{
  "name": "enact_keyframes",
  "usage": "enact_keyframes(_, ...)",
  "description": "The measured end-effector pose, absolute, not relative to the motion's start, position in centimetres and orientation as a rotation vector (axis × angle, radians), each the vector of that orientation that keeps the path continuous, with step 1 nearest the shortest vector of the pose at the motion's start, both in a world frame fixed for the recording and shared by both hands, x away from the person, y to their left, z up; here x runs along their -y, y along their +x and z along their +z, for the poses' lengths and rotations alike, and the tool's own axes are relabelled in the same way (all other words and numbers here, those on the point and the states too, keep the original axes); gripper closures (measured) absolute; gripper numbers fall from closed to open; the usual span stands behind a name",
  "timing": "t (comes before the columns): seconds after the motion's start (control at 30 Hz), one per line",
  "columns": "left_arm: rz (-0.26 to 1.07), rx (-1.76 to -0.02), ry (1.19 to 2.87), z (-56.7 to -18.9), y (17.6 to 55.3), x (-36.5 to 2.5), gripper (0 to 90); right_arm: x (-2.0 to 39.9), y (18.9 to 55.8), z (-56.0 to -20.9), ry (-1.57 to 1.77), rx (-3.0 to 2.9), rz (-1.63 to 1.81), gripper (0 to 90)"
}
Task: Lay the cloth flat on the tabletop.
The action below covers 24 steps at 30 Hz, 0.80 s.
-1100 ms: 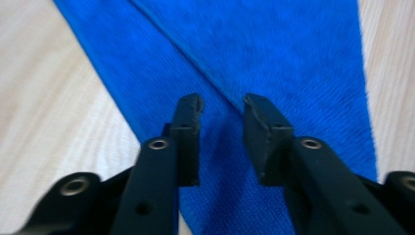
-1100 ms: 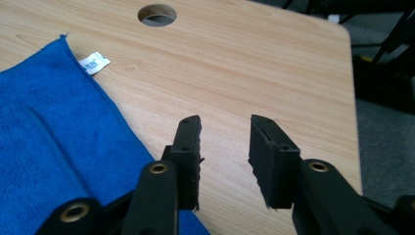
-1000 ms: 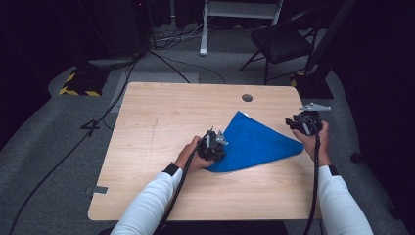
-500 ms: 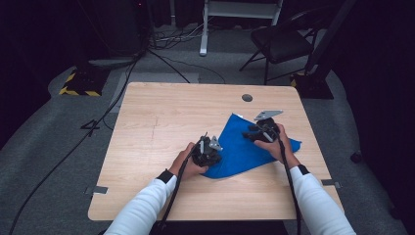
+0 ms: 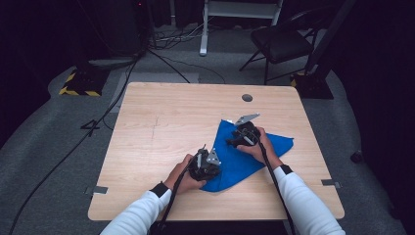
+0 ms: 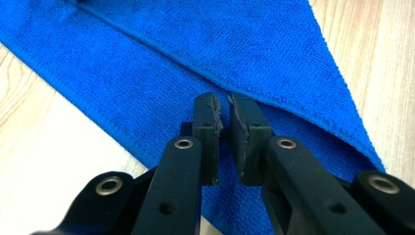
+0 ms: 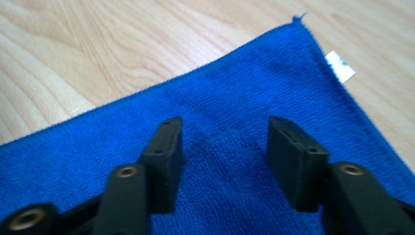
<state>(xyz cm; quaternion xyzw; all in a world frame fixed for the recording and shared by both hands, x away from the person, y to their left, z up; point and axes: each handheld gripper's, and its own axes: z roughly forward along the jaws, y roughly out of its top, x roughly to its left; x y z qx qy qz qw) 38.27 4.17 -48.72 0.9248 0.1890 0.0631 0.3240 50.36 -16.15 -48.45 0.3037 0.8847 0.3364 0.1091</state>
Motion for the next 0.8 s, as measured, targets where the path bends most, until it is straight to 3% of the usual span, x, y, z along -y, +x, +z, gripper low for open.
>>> enact_keyframes(0.07,0.169,-0.494,2.428,-48.7,38.2,-4.2,81.6,15.9,50.3,-48.6,0.875,-2.616,0.963,56.2)
enact_keyframes(0.2,0.162,-0.496,2.417,-48.8,38.3,-4.2,81.6,15.7,50.1,-48.4,0.824,-2.621,0.937,81.1)
enact_keyframes(0.27,0.167,-0.494,2.419,-48.8,38.2,-4.2,81.5,15.8,49.9,-48.2,0.819,-2.621,0.932,88.0)
enact_keyframes(0.37,0.178,-0.494,2.425,-48.7,38.1,-4.2,81.4,16.3,49.4,-47.5,0.807,-2.592,0.977,90.0)
enact_keyframes(0.6,0.173,-0.498,2.419,-48.8,38.2,-4.2,81.1,17.6,48.1,-46.3,0.729,-2.603,0.994,90.0)
enact_keyframes(0.63,0.166,-0.503,2.413,-48.8,38.1,-4.2,80.8,18.1,48.1,-46.2,0.772,-2.589,1.026,78.9)
enact_keyframes(0.67,0.161,-0.503,2.411,-48.8,38.1,-4.2,79.8,18.0,48.1,-46.3,0.812,-2.581,1.030,73.6)
enact_keyframes(0.8,0.160,-0.489,2.416,-48.8,37.9,-4.2,79.1,16.4,47.4,-47.3,0.802,-2.613,0.991,58.9)
